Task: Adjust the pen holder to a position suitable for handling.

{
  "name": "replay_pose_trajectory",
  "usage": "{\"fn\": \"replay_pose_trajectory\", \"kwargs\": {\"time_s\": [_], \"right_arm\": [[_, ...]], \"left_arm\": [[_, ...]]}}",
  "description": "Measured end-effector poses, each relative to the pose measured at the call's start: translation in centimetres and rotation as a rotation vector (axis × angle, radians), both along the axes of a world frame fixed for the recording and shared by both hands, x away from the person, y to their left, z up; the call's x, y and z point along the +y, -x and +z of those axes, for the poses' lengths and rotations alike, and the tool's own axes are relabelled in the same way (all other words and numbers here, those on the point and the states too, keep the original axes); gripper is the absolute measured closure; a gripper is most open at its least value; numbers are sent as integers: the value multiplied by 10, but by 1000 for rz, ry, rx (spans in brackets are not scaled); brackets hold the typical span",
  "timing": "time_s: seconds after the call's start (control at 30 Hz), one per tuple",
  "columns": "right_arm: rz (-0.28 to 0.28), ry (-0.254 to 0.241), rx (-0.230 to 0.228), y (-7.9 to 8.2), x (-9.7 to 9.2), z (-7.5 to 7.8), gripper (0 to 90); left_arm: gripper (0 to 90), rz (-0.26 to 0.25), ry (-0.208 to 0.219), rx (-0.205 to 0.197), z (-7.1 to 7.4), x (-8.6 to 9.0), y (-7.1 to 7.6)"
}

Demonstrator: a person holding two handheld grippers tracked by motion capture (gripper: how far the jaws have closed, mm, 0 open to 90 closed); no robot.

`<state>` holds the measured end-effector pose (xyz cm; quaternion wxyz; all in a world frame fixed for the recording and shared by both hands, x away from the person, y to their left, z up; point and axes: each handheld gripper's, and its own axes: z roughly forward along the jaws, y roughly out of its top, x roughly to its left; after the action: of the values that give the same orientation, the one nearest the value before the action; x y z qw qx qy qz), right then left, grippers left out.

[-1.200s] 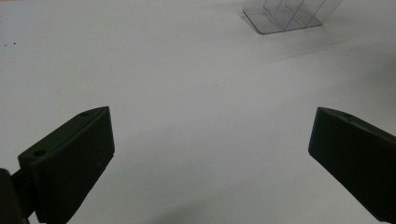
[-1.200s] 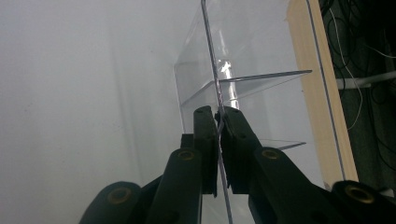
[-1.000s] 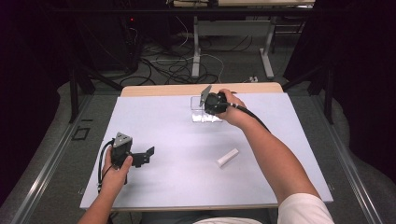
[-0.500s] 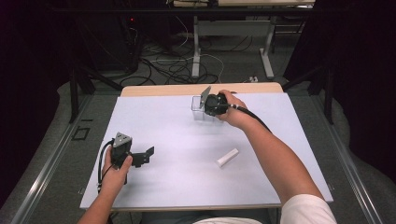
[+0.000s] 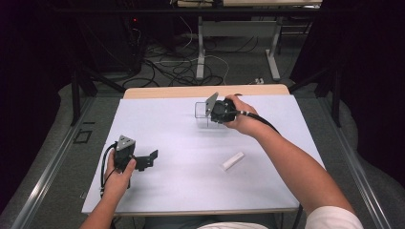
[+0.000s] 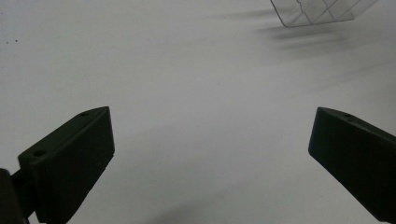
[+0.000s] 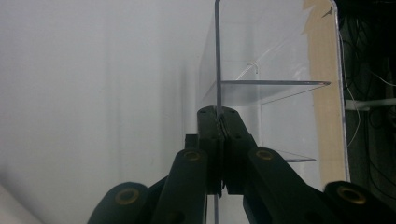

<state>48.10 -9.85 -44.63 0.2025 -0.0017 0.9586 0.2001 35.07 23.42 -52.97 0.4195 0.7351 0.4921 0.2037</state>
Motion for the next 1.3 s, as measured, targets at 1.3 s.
{"fn": "replay_pose_trajectory", "kwargs": {"time_s": [1.3], "right_arm": [[20, -27, 156, 31, 13, -14, 867]], "left_arm": [[2, -5, -8, 5, -1, -2, -1]]}}
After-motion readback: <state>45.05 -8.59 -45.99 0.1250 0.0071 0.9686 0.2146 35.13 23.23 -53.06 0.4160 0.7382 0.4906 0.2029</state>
